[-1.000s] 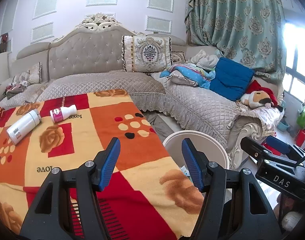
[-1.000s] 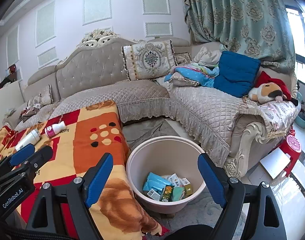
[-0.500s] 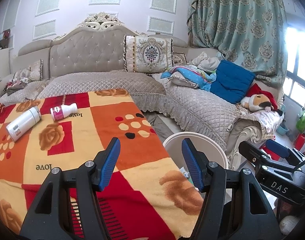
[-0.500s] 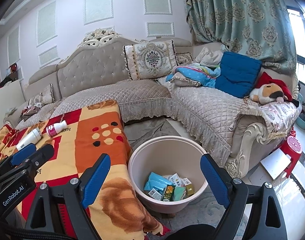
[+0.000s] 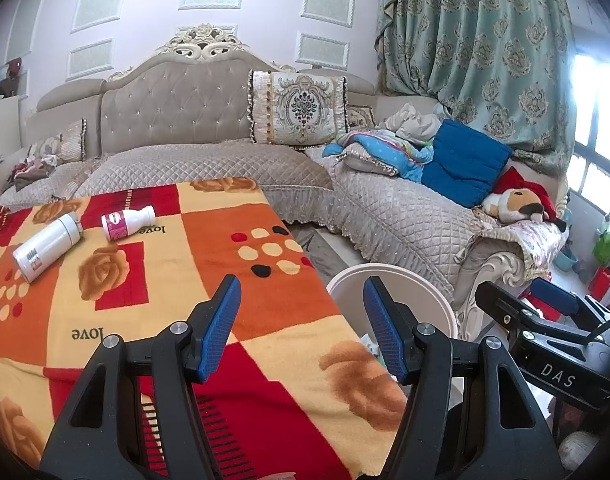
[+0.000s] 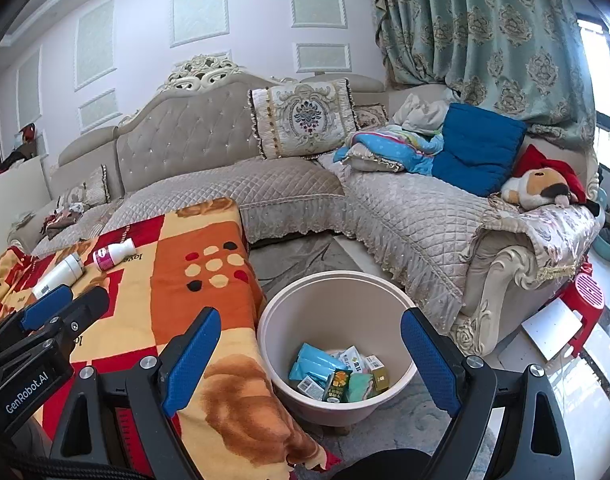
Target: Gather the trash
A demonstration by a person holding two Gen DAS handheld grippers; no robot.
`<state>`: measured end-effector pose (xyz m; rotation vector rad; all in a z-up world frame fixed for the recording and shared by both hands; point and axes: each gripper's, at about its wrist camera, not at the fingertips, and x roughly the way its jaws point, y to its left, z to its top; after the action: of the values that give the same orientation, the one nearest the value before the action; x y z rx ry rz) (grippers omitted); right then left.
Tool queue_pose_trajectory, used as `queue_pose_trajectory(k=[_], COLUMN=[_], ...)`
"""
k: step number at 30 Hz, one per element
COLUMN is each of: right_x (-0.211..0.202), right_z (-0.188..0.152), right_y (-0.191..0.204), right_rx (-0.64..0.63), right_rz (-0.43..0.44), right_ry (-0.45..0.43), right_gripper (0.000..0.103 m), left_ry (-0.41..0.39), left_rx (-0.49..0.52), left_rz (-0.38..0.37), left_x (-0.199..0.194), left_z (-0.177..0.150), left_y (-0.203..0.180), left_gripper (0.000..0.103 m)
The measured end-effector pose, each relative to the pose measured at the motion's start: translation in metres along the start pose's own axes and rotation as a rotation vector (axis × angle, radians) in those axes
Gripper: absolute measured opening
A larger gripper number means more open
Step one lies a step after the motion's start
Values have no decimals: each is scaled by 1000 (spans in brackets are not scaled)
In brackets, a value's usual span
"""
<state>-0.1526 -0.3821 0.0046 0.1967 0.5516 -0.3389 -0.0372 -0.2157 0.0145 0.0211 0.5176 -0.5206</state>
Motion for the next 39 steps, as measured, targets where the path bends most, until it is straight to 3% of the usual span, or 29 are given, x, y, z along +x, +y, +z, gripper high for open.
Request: queue_pose_trajectory(k=[39], right_x=[5], right_z=[-1], right_y=[1], right_rx=[2], right_rz=[11], right_ry=[17], right_gripper=[90], left_ry=[20], left_rx=[9], left_rz=[0], left_x=[5], left_z=[-5], left_y=[-1], left_gripper=[63])
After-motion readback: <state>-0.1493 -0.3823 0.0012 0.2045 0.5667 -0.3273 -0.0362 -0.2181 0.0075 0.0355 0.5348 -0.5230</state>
